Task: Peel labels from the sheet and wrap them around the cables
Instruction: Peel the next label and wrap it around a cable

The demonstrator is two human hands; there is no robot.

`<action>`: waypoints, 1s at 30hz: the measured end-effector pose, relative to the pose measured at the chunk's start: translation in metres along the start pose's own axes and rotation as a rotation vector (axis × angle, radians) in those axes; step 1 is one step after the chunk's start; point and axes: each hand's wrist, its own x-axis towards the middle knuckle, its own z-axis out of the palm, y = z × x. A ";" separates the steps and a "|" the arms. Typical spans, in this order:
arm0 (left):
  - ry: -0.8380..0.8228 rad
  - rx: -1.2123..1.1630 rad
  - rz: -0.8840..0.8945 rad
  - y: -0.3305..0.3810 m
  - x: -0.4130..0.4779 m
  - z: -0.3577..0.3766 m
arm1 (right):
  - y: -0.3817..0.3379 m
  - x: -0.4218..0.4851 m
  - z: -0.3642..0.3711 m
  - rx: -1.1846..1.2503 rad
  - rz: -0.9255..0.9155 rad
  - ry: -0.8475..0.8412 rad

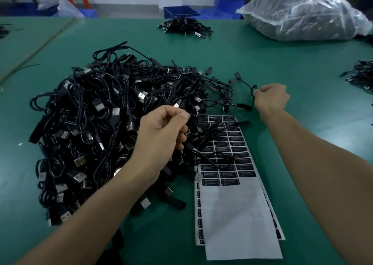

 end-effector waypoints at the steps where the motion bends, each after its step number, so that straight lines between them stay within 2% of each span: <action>1: -0.001 0.002 0.000 0.000 0.000 0.000 | 0.000 -0.005 0.001 -0.049 -0.032 -0.017; 4: -0.003 0.010 -0.001 -0.001 -0.001 0.000 | -0.002 -0.025 0.004 -0.302 -0.253 -0.015; 6: 0.003 0.008 -0.001 -0.001 -0.001 0.000 | -0.011 -0.045 0.001 -0.240 -0.473 -0.074; 9: 0.028 -0.010 0.003 -0.002 0.000 -0.001 | -0.025 -0.079 0.000 -0.119 -0.795 -0.358; 11: 0.045 -0.014 0.003 -0.004 0.000 -0.001 | -0.031 -0.098 0.005 -0.272 -0.901 -0.508; 13: 0.049 0.022 0.009 -0.007 0.001 -0.002 | -0.035 -0.107 0.011 -0.438 -0.906 -0.544; 19: 0.022 0.102 0.049 -0.011 0.001 -0.003 | -0.020 -0.085 -0.005 -0.569 -0.738 -0.542; 25: 0.028 0.119 0.058 -0.008 0.000 -0.002 | -0.012 -0.068 -0.019 -0.520 -0.866 -0.604; 28: 0.034 0.126 0.061 -0.006 -0.002 0.000 | -0.008 -0.066 -0.021 -0.528 -0.722 -0.519; 30: 0.033 0.139 0.066 -0.005 -0.002 0.000 | -0.003 -0.068 -0.018 -0.578 -0.645 -0.533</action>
